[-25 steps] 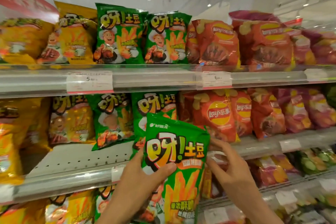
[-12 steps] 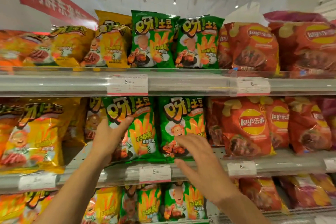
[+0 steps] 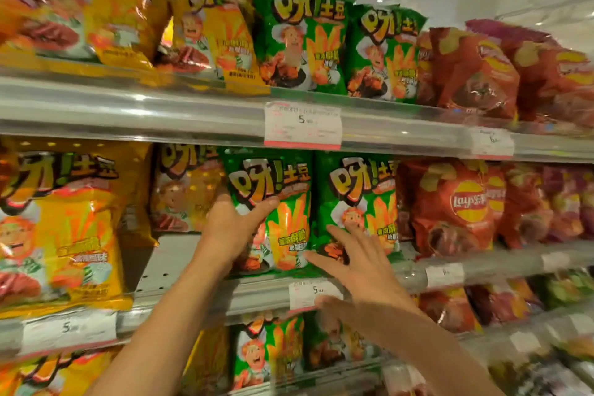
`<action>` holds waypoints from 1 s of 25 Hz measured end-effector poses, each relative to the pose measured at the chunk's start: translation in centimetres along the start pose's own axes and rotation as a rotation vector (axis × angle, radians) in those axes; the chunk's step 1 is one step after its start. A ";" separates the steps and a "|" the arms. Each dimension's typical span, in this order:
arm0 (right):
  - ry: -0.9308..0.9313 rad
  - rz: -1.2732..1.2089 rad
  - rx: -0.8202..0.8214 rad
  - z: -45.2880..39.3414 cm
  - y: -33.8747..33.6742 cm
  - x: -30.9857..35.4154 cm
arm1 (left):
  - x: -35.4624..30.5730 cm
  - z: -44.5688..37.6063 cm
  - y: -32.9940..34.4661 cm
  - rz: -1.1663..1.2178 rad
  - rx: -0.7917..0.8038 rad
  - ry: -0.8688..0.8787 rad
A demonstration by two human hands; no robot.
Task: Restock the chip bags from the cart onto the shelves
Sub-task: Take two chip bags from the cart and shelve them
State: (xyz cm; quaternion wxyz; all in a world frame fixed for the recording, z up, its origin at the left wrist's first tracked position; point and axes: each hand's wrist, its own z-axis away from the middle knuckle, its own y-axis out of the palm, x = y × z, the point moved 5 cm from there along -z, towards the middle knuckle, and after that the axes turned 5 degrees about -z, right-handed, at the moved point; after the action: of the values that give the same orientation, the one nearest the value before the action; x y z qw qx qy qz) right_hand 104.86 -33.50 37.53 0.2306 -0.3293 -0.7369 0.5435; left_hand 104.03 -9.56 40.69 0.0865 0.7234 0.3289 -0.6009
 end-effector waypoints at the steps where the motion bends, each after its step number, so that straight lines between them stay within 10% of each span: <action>1: 0.021 0.001 0.020 -0.1 -0.2 0.1 | 0.1 0.1 0.2 -0.013 0.030 0.012; 9: 0.097 -0.308 -0.107 1.7 -2.2 2.3 | -0.6 1.8 0.8 -0.046 0.031 0.028; 14: 0.103 -0.396 -0.319 6.0 -3.0 2.8 | -3.3 9.5 1.9 -0.192 -0.267 0.754; 18: 0.198 -0.578 -0.377 13.9 -0.7 -0.5 | -1.2 17.7 10.7 -0.190 0.137 0.989; 25: 0.992 -0.844 -0.249 33.1 13.5 -15.3 | 7.6 24.6 26.9 -0.313 0.669 0.792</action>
State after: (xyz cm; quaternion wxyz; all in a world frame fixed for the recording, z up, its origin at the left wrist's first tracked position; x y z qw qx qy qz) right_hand 95.26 -63.68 14.96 0.6958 -0.2478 -0.6664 0.1014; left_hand 100.08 -40.25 19.92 -0.3698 0.8250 0.2306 -0.3597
